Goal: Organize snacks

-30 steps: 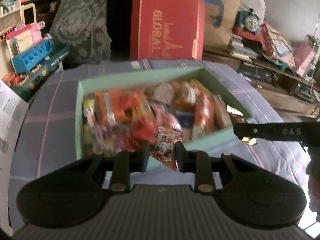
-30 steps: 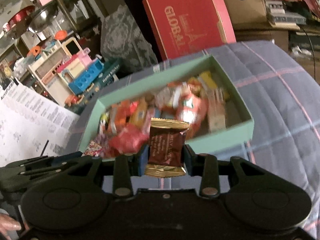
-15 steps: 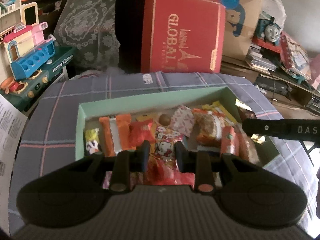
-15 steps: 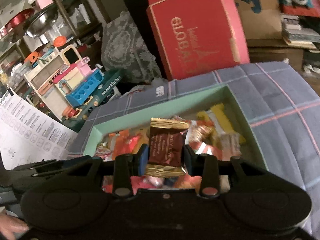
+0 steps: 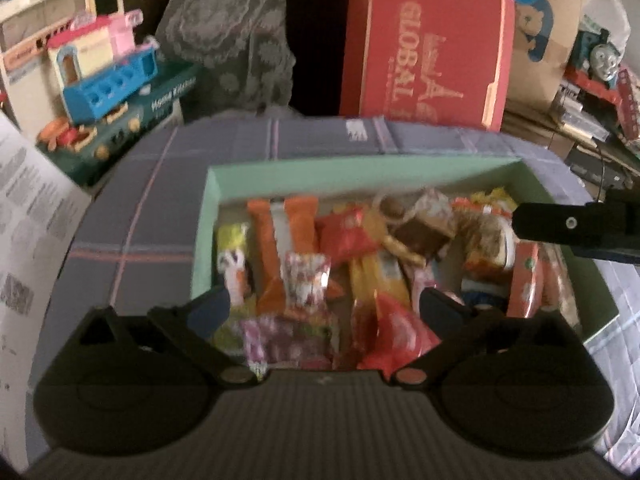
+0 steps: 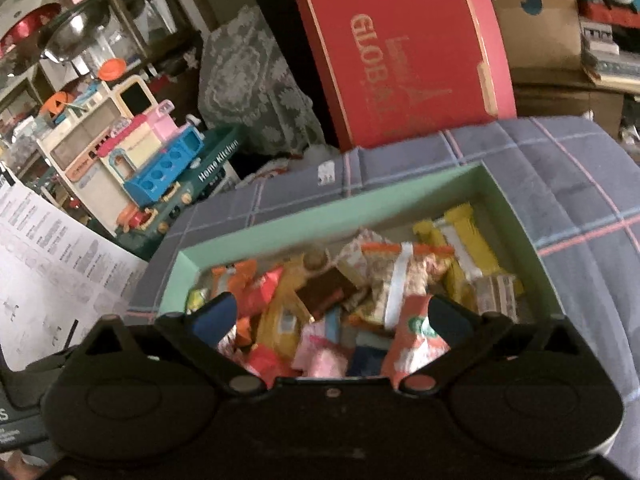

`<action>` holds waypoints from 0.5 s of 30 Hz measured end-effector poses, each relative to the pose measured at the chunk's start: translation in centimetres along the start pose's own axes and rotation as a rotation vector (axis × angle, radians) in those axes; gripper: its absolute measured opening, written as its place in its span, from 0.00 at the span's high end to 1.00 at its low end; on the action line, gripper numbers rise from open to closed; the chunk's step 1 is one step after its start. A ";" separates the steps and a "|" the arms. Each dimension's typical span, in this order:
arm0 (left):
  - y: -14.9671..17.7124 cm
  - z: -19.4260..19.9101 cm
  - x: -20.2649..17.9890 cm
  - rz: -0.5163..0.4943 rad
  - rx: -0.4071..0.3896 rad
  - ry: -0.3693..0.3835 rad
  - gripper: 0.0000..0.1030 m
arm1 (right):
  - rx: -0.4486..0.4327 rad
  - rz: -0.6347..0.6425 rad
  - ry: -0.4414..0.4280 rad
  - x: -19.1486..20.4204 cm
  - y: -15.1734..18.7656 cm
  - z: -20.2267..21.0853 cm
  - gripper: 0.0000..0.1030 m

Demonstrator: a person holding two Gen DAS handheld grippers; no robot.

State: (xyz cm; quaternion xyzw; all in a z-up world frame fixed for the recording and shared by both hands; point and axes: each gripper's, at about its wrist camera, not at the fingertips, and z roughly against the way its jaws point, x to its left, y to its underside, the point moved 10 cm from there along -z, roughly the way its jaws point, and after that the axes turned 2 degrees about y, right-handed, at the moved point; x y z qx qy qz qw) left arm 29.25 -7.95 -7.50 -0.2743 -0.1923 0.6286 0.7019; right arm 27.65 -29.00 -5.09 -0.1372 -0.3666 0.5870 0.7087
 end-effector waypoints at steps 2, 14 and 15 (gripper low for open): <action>0.6 0.1 0.0 -0.001 0.011 -0.002 0.00 | 0.009 -0.009 -0.001 -0.1 0.5 0.2 0.00; 2.3 3.4 -1.1 -0.019 0.005 -0.011 0.00 | 0.029 -0.019 0.024 -0.9 2.4 3.3 0.00; 2.4 3.7 -1.2 -0.020 0.004 -0.012 0.00 | 0.027 -0.022 0.029 -1.1 2.6 3.8 0.00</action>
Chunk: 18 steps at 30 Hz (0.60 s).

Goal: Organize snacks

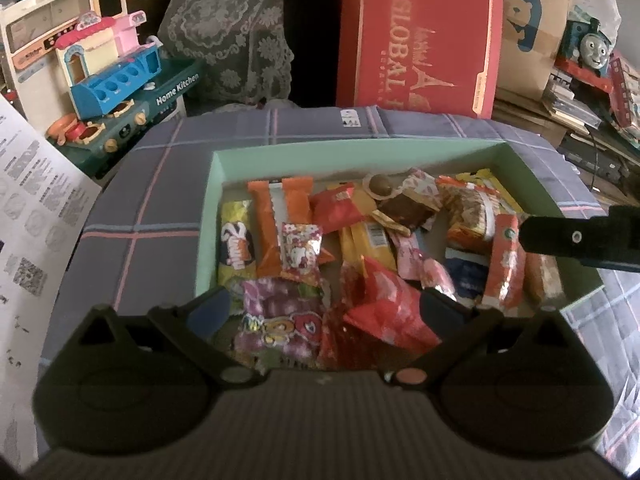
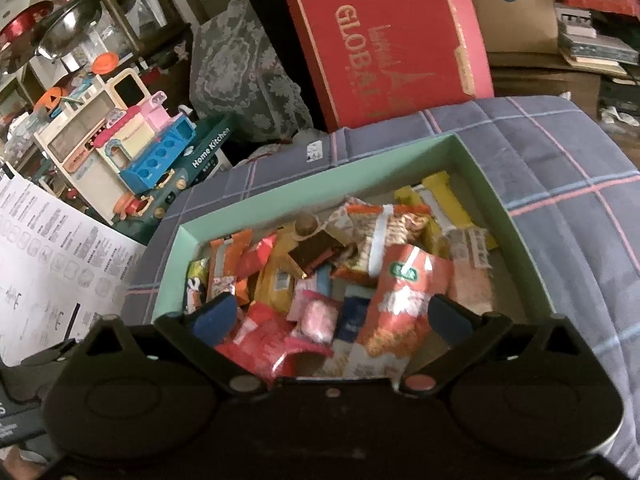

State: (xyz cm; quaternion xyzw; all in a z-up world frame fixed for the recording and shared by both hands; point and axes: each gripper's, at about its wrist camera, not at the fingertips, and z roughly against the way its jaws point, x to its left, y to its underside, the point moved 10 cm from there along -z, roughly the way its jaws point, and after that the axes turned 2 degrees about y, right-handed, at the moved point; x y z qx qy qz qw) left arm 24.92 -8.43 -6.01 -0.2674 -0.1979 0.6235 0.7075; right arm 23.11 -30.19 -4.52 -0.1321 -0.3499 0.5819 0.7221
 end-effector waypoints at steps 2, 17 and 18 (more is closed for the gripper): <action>0.5 0.8 -0.2 -0.001 -0.002 0.001 0.00 | -0.001 -0.004 0.008 -0.3 0.4 0.7 0.00; 7.4 5.6 1.5 0.038 0.064 -0.025 0.00 | 0.052 0.008 0.100 -3.8 6.6 5.6 0.00; 7.7 5.7 1.8 0.045 0.068 -0.030 0.00 | 0.058 0.012 0.111 -4.0 7.1 5.7 0.00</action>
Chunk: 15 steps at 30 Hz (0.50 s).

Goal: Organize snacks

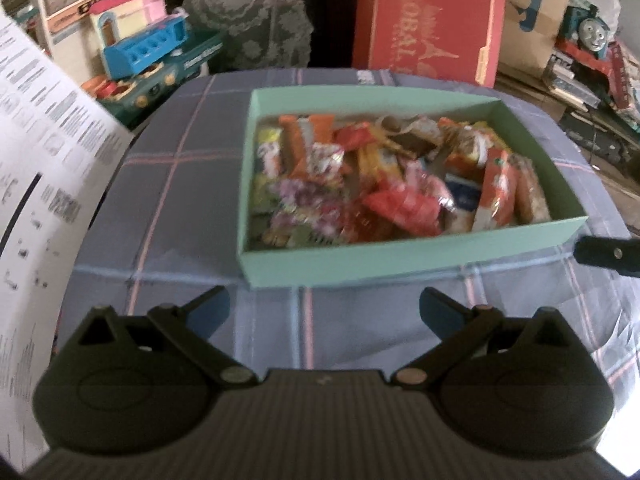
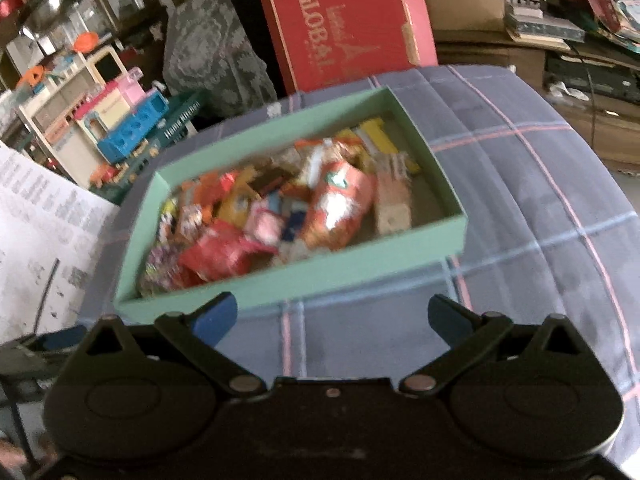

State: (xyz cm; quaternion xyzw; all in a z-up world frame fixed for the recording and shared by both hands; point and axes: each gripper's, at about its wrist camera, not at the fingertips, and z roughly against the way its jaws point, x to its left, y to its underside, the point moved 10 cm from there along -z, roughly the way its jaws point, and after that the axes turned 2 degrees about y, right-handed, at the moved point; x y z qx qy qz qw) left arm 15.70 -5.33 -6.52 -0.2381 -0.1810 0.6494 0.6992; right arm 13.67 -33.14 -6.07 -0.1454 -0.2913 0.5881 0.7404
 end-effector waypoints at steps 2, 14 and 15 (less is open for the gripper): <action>0.7 0.1 0.5 0.012 0.008 -0.011 0.00 | 0.014 0.015 0.035 -0.5 1.0 0.1 0.00; 3.4 0.5 2.0 0.062 0.036 -0.061 0.00 | 0.045 0.064 0.122 -1.6 3.6 0.8 0.00; 3.6 0.5 2.1 0.065 0.037 -0.061 0.00 | 0.048 0.070 0.124 -1.6 3.7 0.8 0.00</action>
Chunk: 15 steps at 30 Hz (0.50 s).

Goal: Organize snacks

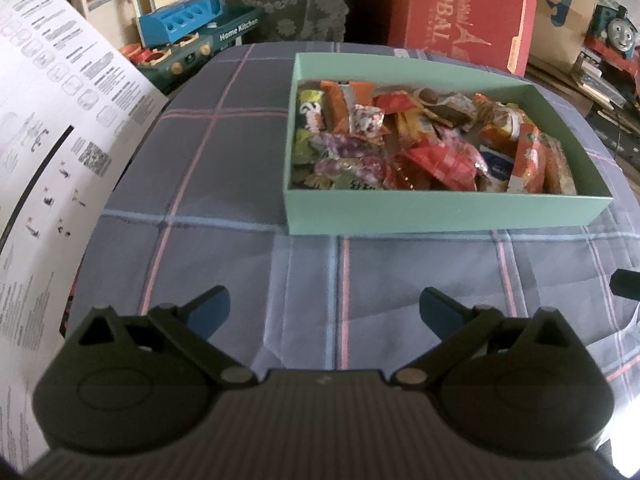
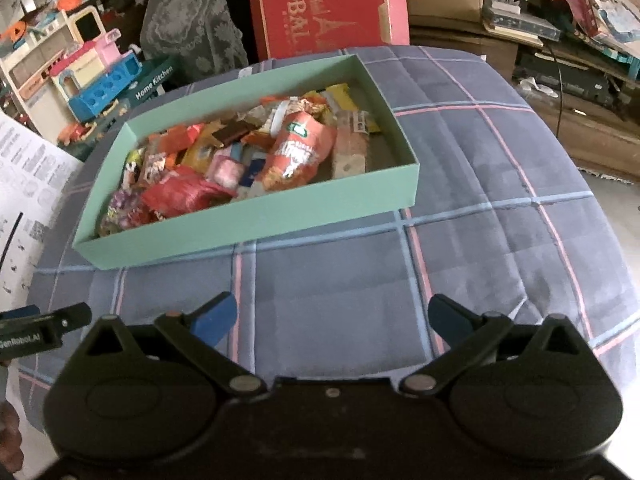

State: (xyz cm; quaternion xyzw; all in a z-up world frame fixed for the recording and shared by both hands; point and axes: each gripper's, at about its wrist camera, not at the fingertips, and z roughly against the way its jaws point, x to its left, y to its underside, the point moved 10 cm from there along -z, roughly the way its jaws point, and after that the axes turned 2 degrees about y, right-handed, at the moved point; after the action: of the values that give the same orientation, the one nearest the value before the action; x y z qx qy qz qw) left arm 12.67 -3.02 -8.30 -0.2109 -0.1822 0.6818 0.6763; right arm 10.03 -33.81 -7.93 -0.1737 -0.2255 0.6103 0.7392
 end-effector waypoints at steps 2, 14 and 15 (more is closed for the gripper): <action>0.4 -0.1 0.2 0.004 0.005 -0.003 0.00 | 0.003 0.007 0.006 0.0 0.2 0.1 0.00; 1.2 -0.4 1.1 0.021 0.016 -0.016 0.00 | 0.032 0.072 0.005 0.8 0.7 -0.6 0.00; 1.2 -0.3 1.2 0.020 0.014 -0.018 0.00 | 0.035 0.073 0.004 0.9 0.7 -0.7 0.00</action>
State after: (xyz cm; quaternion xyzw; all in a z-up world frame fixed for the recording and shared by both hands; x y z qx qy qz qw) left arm 11.84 -1.83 -9.27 -0.2017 -0.1814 0.6919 0.6691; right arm 9.97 -32.81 -8.74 -0.1702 -0.2068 0.6404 0.7198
